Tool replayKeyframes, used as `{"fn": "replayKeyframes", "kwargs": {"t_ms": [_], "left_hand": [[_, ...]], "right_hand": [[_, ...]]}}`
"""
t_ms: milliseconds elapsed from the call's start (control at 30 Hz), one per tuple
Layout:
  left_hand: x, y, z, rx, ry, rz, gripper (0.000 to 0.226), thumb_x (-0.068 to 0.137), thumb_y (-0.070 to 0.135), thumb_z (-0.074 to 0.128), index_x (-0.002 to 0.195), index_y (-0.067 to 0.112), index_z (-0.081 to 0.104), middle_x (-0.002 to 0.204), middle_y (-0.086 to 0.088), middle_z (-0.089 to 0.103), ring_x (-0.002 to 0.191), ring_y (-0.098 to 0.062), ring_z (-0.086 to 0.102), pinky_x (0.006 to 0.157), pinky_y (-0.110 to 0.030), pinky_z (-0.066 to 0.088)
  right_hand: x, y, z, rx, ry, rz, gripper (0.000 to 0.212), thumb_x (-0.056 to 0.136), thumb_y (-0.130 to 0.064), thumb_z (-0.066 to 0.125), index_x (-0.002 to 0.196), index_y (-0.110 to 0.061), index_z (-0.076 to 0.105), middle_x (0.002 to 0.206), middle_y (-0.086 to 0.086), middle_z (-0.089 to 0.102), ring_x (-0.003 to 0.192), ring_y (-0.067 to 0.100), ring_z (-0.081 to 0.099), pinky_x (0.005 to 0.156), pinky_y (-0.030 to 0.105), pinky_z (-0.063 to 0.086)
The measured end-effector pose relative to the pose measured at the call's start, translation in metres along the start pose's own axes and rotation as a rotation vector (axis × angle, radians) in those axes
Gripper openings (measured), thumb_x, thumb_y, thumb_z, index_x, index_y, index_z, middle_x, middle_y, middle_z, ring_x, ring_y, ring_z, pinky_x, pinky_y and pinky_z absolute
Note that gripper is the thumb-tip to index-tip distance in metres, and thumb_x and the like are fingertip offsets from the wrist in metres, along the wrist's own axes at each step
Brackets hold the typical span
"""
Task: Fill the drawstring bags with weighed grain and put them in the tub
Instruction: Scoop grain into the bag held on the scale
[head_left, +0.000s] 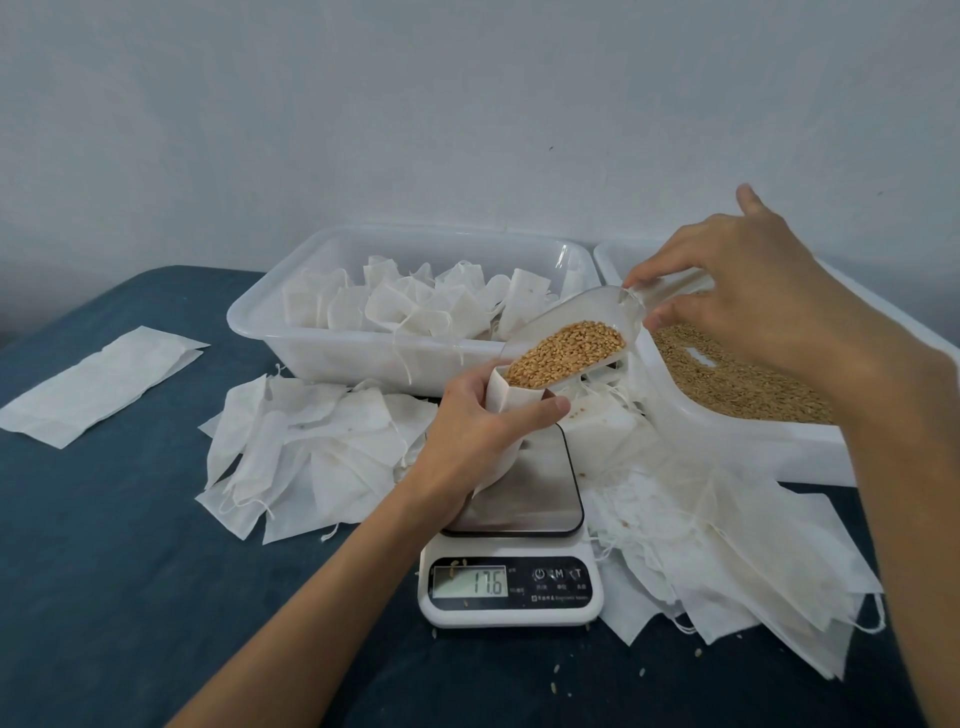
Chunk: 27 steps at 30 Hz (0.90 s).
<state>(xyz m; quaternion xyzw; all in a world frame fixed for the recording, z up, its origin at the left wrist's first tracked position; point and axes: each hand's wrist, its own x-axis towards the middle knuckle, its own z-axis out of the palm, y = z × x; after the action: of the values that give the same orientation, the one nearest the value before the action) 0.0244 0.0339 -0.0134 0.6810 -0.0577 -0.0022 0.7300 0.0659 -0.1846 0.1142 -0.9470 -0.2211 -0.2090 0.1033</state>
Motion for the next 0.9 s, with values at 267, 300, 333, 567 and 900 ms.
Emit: {"fn": "replayKeyframes", "kwargs": {"t_ms": [267, 300, 333, 567, 900], "left_hand": [[0.001, 0.000, -0.001, -0.019, 0.005, -0.002, 0.031, 0.086, 0.009, 0.083, 0.114, 0.003, 0.071, 0.098, -0.012, 0.077, 0.086, -0.021, 0.069, 0.078, -0.041, 0.057], [0.001, 0.000, -0.001, -0.021, 0.005, -0.003, 0.031, 0.086, 0.009, 0.083, 0.114, 0.003, 0.071, 0.097, -0.011, 0.076, 0.086, -0.021, 0.069, 0.078, -0.042, 0.057], [0.002, -0.001, -0.001, -0.020, 0.005, -0.003, 0.031, 0.086, 0.009, 0.083, 0.113, 0.002, 0.071, 0.097, -0.011, 0.076, 0.087, -0.021, 0.069, 0.079, -0.042, 0.057], [0.002, -0.002, -0.002, -0.005, 0.004, 0.016, 0.027, 0.086, 0.010, 0.083, 0.110, 0.002, 0.072, 0.094, -0.009, 0.076, 0.083, -0.016, 0.069, 0.068, -0.023, 0.055], [0.001, 0.001, -0.002, 0.004, 0.002, 0.019, 0.029, 0.087, 0.010, 0.082, 0.113, 0.003, 0.071, 0.101, -0.015, 0.077, 0.085, -0.017, 0.070, 0.071, -0.026, 0.055]], "right_hand": [[-0.001, 0.004, 0.003, 0.045, -0.032, 0.044, 0.034, 0.076, -0.026, 0.085, 0.109, -0.031, 0.076, 0.108, 0.000, 0.071, 0.112, 0.023, 0.059, 0.124, 0.039, -0.002], [-0.001, 0.006, 0.003, 0.054, -0.033, 0.051, 0.034, 0.076, -0.026, 0.086, 0.109, -0.031, 0.076, 0.107, -0.001, 0.071, 0.110, 0.022, 0.059, 0.124, 0.038, -0.002], [-0.001, 0.007, 0.004, 0.066, -0.032, 0.058, 0.034, 0.076, -0.026, 0.086, 0.109, -0.032, 0.076, 0.106, -0.002, 0.071, 0.109, 0.020, 0.059, 0.124, 0.038, -0.002], [-0.003, 0.011, 0.006, 0.164, -0.084, 0.088, 0.035, 0.074, -0.023, 0.088, 0.105, -0.033, 0.076, 0.103, -0.003, 0.073, 0.103, 0.017, 0.061, 0.097, 0.029, 0.037], [-0.003, 0.011, 0.007, 0.138, -0.067, 0.091, 0.034, 0.076, -0.026, 0.087, 0.108, -0.034, 0.076, 0.108, 0.001, 0.074, 0.107, 0.026, 0.058, 0.103, 0.039, 0.032]]}}
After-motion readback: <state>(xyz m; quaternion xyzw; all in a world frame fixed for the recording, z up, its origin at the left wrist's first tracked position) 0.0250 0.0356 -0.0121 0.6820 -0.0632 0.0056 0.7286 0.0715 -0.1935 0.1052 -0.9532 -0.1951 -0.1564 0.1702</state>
